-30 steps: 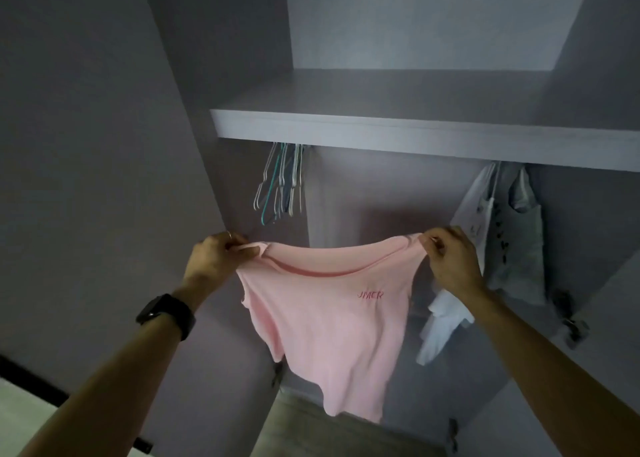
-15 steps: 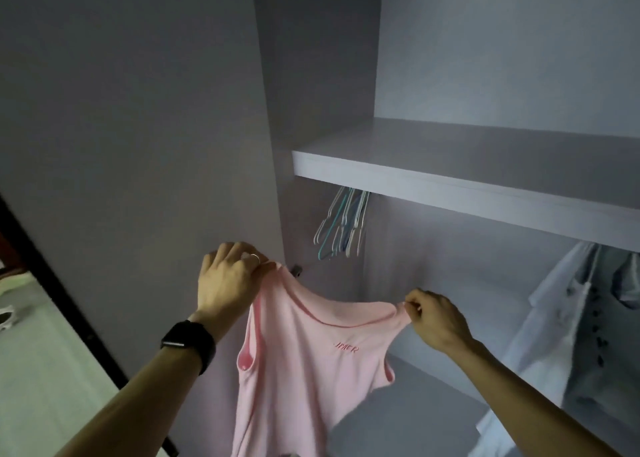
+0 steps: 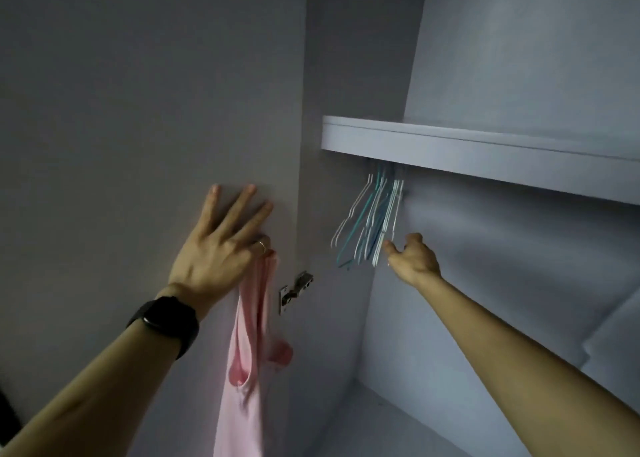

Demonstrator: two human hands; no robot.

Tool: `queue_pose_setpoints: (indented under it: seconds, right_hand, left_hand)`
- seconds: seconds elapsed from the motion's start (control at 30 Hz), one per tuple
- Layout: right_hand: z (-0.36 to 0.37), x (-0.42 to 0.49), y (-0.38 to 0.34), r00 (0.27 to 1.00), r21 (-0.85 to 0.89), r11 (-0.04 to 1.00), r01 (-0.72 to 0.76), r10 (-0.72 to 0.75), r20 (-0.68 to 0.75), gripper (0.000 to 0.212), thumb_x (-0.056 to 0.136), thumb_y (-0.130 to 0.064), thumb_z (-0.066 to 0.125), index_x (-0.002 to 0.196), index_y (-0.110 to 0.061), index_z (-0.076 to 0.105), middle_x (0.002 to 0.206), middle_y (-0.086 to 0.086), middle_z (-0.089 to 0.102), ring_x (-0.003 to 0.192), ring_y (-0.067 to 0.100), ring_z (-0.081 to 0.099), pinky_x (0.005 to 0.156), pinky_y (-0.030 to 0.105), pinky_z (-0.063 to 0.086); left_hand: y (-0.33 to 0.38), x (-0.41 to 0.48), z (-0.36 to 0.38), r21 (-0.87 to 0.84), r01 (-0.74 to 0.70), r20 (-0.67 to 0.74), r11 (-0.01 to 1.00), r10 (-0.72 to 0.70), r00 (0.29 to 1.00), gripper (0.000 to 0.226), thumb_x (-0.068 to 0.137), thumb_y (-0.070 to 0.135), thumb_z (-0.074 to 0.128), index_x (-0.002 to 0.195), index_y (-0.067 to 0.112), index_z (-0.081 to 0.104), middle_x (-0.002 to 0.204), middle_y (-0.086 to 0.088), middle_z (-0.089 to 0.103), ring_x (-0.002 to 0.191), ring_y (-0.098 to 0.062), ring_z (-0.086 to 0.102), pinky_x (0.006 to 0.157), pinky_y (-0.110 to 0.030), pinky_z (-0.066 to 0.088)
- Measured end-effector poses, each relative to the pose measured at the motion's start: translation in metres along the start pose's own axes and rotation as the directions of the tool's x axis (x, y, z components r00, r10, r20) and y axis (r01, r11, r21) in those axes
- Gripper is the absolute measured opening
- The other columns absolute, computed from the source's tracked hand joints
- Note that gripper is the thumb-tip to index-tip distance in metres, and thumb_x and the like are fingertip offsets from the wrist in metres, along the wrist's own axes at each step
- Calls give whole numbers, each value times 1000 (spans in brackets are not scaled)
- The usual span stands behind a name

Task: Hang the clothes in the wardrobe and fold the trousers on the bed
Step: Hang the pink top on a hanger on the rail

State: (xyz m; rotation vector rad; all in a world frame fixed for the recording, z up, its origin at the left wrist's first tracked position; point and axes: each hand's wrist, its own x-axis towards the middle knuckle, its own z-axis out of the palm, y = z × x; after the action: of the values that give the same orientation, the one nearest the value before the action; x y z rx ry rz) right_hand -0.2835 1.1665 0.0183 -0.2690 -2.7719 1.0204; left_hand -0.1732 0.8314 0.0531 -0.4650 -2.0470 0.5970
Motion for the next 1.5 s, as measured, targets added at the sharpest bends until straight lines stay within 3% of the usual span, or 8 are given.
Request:
queue_pose_setpoints:
  seconds: [0.23,0.47,0.8,0.93,1.03,1.1,1.33,1.5]
  right_hand:
    - [34,31,-7,992,40,997,-68,72,-101,64,99,-28,56,151,-1,31,143,22,51,122,41,57,94,37,49]
    - [25,34,-21,953,10,992,-126,124,-275,53,104,-43,37,126,-1,60,126,23,63,109,41,62,87,39,48]
    - [-32,-47,2,923,70,993,-90,110,-370,50,107,-39,25,105,-6,63,109,25,66,100,44,61,85,44,47]
    - [-49,-133,45,920,258,963,-82,172,-352,49,106,-40,37,68,-10,47,64,7,58,67,32,57,60,34,40]
    - [-61,-206,65,920,354,928,-115,234,-314,54,104,-40,48,61,-8,39,48,0,45,50,14,42,56,33,36]
    - [-62,-250,80,923,421,896,-137,269,-273,56,103,-40,52,60,-7,37,47,1,40,48,12,35,56,35,34]
    - [-64,-333,97,944,769,605,-204,330,-9,53,97,-26,63,48,-20,43,49,3,32,46,10,29,48,24,31]
    - [-72,-333,109,958,788,576,-216,280,58,61,100,-20,59,41,-24,46,43,-5,34,39,6,31,44,19,31]
  left_hand:
    - [-1,-12,15,156,-32,-17,987,36,999,34,100,39,45,116,34,75,154,-2,44,149,-38,27,117,-69,11]
    - [4,-23,22,127,-10,-67,992,18,998,43,100,32,35,107,29,78,149,-5,51,145,-40,34,115,-69,21]
    - [-1,-17,15,-162,122,-14,979,-126,992,22,85,32,66,98,24,82,142,-6,58,143,-39,36,122,-58,3]
    - [21,-5,-9,-437,334,172,835,-287,942,30,92,36,54,100,22,79,118,-2,74,127,-34,59,121,-52,12]
    - [52,-10,-34,-612,655,567,443,-331,754,32,100,45,44,110,30,70,108,3,73,100,-31,66,89,-37,46]
    - [75,-18,-41,-630,725,680,279,-253,688,20,101,40,51,107,32,68,103,2,74,94,-30,66,72,-30,43]
    - [141,-35,-77,-702,669,702,242,76,709,30,99,29,61,128,37,64,95,6,76,92,-17,66,74,-16,39]
    - [157,-27,-97,-769,560,622,309,156,767,35,100,23,60,133,32,64,101,0,76,91,-23,67,78,-26,46]
